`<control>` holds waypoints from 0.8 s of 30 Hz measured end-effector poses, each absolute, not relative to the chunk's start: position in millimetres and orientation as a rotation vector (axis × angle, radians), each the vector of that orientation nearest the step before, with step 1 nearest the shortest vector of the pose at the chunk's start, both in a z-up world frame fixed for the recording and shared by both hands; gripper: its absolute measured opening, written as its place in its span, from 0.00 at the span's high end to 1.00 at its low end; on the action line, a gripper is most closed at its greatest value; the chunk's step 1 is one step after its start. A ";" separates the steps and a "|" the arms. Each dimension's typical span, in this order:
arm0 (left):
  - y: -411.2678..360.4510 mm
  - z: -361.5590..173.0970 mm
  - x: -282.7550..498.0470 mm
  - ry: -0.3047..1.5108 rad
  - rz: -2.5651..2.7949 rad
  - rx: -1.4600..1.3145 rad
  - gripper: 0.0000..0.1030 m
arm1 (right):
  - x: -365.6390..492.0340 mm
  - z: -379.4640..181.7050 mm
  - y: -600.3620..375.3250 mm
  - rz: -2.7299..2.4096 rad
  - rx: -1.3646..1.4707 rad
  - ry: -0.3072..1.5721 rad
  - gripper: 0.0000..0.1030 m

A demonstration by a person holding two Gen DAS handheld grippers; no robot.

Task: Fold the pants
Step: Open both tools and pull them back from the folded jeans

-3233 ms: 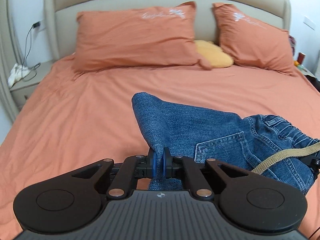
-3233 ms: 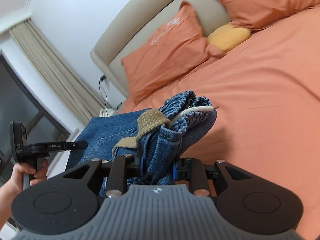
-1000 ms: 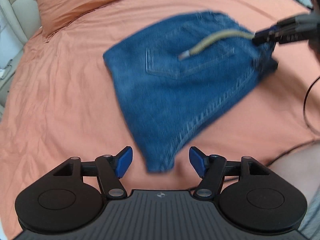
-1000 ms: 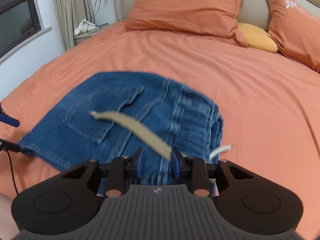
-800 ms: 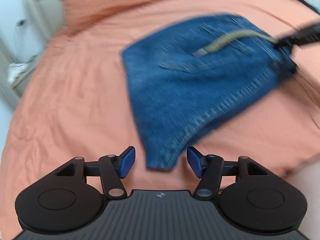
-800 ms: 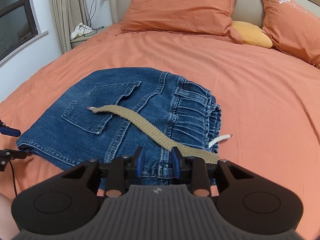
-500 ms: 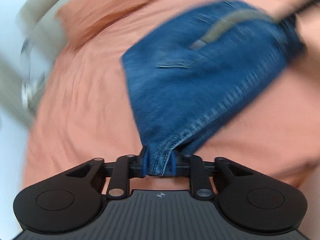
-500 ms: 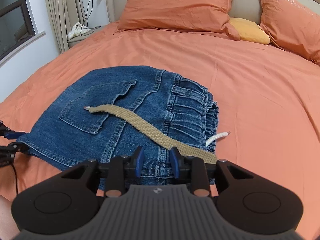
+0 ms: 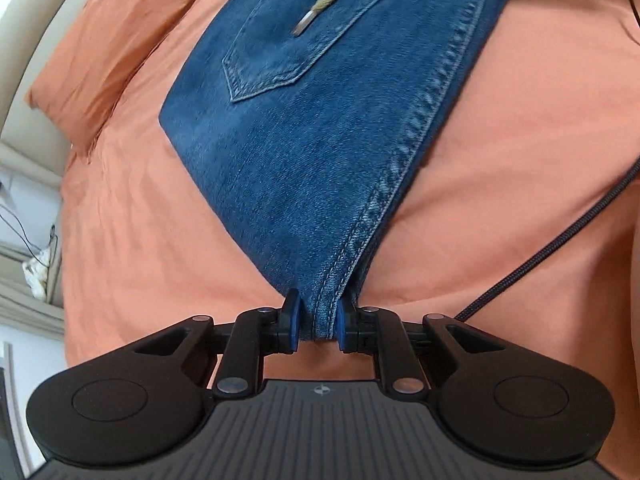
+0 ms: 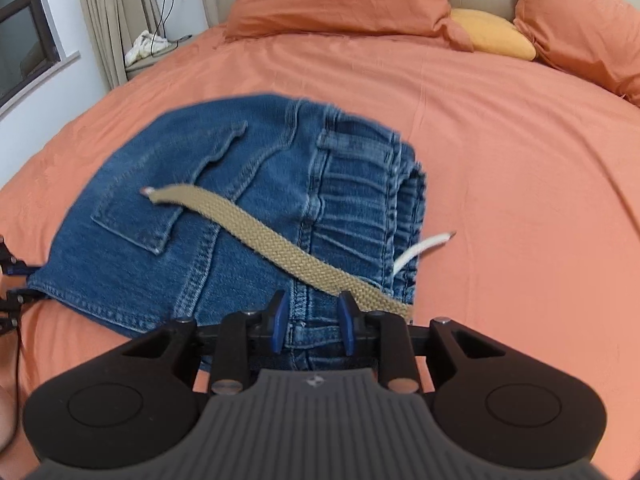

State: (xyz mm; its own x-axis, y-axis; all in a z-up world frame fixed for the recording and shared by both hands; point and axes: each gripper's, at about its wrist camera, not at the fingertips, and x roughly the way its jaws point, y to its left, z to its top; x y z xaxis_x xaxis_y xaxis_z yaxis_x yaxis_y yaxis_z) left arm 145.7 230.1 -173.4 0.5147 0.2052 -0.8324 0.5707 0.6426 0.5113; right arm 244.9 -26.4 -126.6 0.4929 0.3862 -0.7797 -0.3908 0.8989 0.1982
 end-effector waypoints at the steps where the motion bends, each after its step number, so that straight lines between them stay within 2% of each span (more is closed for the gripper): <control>1: 230.7 -173.6 146.4 1.040 -0.256 0.874 0.82 | 244.6 -128.6 -26.9 0.469 0.002 0.942 0.79; 4: 230.4 -163.3 147.5 1.056 -0.265 0.866 0.81 | 248.3 -125.6 -23.2 0.468 -0.016 0.960 0.79; 5: 231.4 -156.0 148.2 1.054 -0.263 0.848 0.73 | 250.2 -122.6 -23.1 0.470 -0.018 0.968 0.79; 7: 236.2 -145.5 151.8 1.051 -0.259 0.810 0.68 | 252.3 -114.5 -26.2 0.471 -0.001 0.977 0.79; 8: 237.3 -135.9 150.5 1.037 -0.254 0.792 0.63 | 252.2 -108.9 -28.6 0.474 0.013 0.976 0.76; 9: 237.2 -124.9 148.3 1.017 -0.243 0.779 0.57 | 251.0 -102.6 -30.8 0.478 0.026 0.975 0.69; 10: 236.8 -113.5 146.9 0.997 -0.232 0.766 0.55 | 249.8 -95.3 -32.8 0.484 0.037 0.975 0.65; 17: 222.6 9.9 123.3 0.837 -0.185 0.657 0.53 | 223.5 -13.6 -38.2 0.542 -0.019 0.895 0.43; 19: 218.4 50.8 111.0 0.805 -0.171 0.639 0.52 | 210.7 12.0 -40.4 0.556 -0.031 0.861 0.39; 21: 212.4 89.6 96.1 0.787 -0.145 0.609 0.46 | 195.9 35.4 -42.5 0.564 -0.037 0.830 0.38; 24: 208.1 136.7 79.8 0.780 -0.104 0.523 0.44 | 166.8 63.3 -44.5 0.581 -0.035 0.791 0.38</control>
State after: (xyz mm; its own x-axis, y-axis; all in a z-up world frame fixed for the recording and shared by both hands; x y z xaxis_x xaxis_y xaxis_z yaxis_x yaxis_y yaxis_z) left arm 79.8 208.1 136.7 0.7129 0.0997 -0.6941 0.2784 0.8683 0.4106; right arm 166.8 -44.5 63.3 0.5558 0.4794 -0.6792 -0.5048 0.8437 0.1825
